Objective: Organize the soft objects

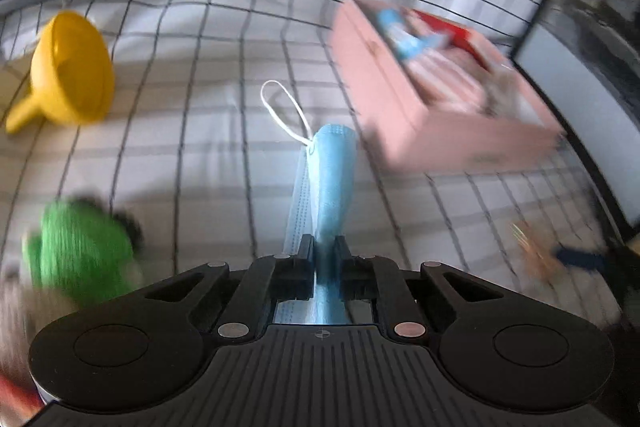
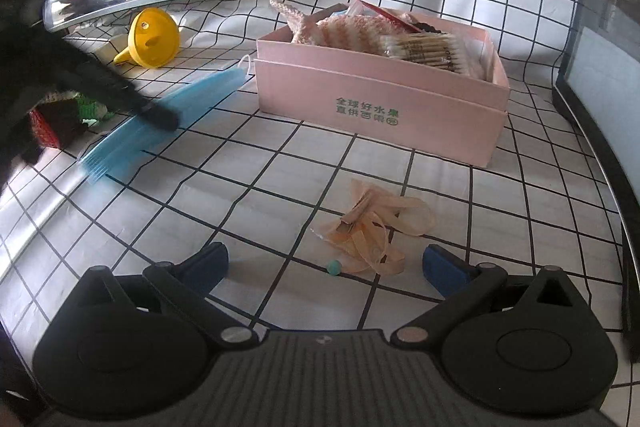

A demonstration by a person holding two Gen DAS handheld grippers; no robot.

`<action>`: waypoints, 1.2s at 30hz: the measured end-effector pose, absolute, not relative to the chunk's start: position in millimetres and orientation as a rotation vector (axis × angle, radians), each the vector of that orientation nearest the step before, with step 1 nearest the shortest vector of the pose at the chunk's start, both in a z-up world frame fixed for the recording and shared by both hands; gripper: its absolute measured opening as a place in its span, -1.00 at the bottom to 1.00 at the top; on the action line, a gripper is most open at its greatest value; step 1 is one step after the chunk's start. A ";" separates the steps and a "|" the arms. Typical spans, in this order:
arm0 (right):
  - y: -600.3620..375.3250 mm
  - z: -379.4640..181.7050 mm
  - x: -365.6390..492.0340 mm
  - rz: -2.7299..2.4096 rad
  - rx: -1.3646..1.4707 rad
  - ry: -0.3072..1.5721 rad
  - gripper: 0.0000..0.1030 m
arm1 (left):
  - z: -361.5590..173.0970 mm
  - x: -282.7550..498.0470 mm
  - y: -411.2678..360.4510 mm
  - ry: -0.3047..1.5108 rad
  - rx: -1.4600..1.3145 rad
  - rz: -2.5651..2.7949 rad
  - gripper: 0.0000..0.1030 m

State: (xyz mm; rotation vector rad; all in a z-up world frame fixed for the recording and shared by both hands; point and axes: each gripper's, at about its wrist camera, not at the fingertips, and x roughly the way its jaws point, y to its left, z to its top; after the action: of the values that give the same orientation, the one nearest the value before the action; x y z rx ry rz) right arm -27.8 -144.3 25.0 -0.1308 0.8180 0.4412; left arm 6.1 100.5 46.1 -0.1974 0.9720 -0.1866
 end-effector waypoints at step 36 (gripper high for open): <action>-191.7 135.6 -50.4 0.207 -0.077 0.718 -0.65 | 165.8 -1.4 39.4 0.716 -0.261 -0.609 -0.77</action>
State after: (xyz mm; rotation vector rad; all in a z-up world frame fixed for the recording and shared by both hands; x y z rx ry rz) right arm -50.4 -191.7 135.6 -0.0772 0.7184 0.2067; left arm -1.4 39.4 165.8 -0.2605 0.7156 -0.6094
